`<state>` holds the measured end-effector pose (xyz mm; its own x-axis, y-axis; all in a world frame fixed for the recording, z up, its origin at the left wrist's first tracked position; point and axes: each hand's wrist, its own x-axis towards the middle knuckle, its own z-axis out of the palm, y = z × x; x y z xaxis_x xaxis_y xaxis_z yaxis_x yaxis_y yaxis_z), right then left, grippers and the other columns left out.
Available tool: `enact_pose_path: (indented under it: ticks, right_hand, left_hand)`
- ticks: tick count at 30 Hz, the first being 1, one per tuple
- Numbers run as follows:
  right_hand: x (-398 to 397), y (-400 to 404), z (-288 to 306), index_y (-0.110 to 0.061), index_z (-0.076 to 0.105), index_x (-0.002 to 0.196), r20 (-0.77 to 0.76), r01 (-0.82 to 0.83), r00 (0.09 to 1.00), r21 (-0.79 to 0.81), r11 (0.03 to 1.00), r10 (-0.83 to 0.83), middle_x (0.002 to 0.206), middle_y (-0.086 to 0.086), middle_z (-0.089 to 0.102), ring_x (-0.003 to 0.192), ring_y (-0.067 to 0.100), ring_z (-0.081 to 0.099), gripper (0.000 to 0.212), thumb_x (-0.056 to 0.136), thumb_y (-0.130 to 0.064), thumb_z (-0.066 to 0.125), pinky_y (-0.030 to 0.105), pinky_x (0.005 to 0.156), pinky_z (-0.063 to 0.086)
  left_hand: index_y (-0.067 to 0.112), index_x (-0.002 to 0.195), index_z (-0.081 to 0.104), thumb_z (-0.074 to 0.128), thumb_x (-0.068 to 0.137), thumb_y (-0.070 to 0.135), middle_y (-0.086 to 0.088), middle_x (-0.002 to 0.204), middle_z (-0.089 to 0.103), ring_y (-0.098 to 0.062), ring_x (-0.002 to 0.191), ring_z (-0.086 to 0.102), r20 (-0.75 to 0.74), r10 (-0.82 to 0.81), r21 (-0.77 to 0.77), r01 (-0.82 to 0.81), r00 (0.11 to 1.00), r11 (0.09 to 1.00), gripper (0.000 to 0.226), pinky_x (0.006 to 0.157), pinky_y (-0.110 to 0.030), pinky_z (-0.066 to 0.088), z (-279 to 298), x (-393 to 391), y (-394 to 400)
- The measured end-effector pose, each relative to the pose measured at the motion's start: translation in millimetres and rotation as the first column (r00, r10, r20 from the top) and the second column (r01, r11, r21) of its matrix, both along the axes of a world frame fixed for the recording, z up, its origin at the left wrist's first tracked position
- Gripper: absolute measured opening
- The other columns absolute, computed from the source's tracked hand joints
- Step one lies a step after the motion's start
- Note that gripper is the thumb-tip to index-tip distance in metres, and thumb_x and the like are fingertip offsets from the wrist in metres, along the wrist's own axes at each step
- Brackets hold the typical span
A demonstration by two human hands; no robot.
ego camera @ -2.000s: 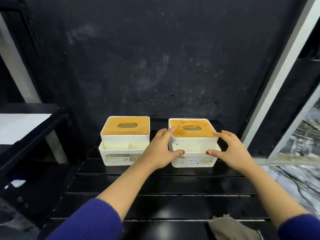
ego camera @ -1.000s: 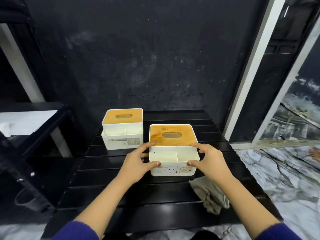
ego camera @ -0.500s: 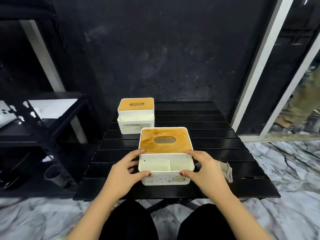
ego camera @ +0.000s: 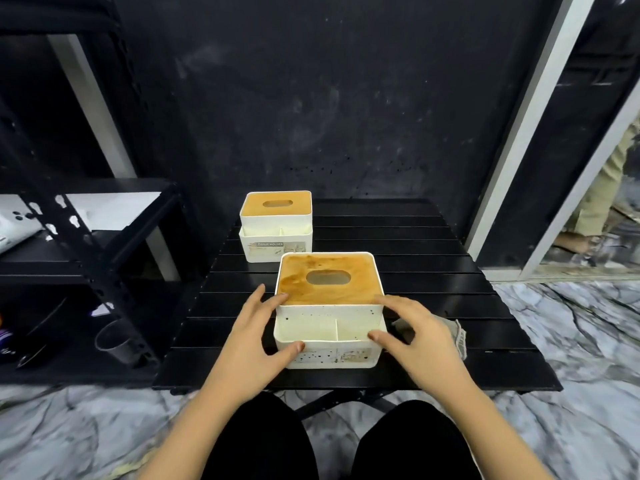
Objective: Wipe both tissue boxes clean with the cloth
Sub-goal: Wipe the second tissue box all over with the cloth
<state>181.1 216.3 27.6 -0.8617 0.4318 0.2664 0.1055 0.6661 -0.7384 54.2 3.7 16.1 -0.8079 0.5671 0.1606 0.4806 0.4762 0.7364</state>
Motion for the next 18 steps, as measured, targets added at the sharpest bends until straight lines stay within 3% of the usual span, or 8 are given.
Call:
enact_pose_path:
  ticks: [3,7,9,13,18]
  right_hand:
    - [5.8,20.0,-3.9,-0.031,0.057,0.119,-0.061,0.101,0.993,0.014,0.995,-0.100,0.114,-0.017,0.054,0.105,0.010,0.054,0.043,0.079,-0.018,0.069,0.025,0.095,0.039]
    - [4.1,43.3,-16.6,-0.030,0.056,0.121,0.094,0.081,0.991,0.168,0.982,-0.098,0.126,-0.011,0.054,0.123,0.010,0.040,0.039,0.083,-0.023,0.064,0.019,0.098,0.028]
    - [0.6,50.0,-22.8,-0.032,0.054,0.124,0.181,0.024,0.981,0.258,0.966,-0.073,0.131,-0.010,0.051,0.125,0.010,0.038,0.041,0.084,-0.029,0.062,0.023,0.102,0.029]
    - [-2.7,58.9,-36.3,-0.037,0.052,0.124,0.339,-0.070,0.938,0.390,0.918,-0.073,0.136,-0.012,0.045,0.128,0.012,0.036,0.036,0.088,-0.038,0.054,0.034,0.108,0.027]
    - [0.1,65.5,-57.3,-0.035,0.057,0.118,0.237,-0.029,0.968,0.450,0.892,-0.088,0.124,-0.010,0.054,0.113,0.018,0.049,0.031,0.088,-0.026,0.056,0.035,0.094,0.040]
  left_hand:
    - [0.055,0.133,0.023,0.069,0.073,0.052,0.018,0.156,-0.004,-0.003,0.141,-0.001,-0.155,-0.049,-0.074,0.038,0.987,0.997,0.075,0.114,-0.033,0.014,2.9,4.2,9.8]
    - [0.045,0.144,0.019,0.039,0.067,0.075,0.010,0.158,-0.001,-0.015,0.145,-0.003,-0.346,-0.197,-0.280,0.100,0.917,0.955,0.085,0.117,-0.035,0.002,14.2,7.3,37.6]
    - [0.045,0.145,0.010,0.038,0.069,0.075,0.006,0.158,0.002,-0.017,0.145,-0.001,-0.382,-0.281,-0.400,0.117,0.880,0.909,0.086,0.117,-0.035,-0.002,21.4,9.3,54.8]
    - [0.045,0.145,0.010,0.059,0.075,0.064,0.002,0.156,0.014,-0.020,0.142,0.012,-0.340,-0.371,-0.524,0.154,0.864,0.838,0.087,0.115,-0.036,0.014,32.9,10.4,82.4]
    - [0.049,0.141,0.020,0.066,0.072,0.059,-0.002,0.151,0.022,-0.022,0.138,0.020,-0.265,-0.412,-0.584,0.195,0.872,0.788,0.083,0.108,-0.038,0.032,37.7,6.2,94.8]
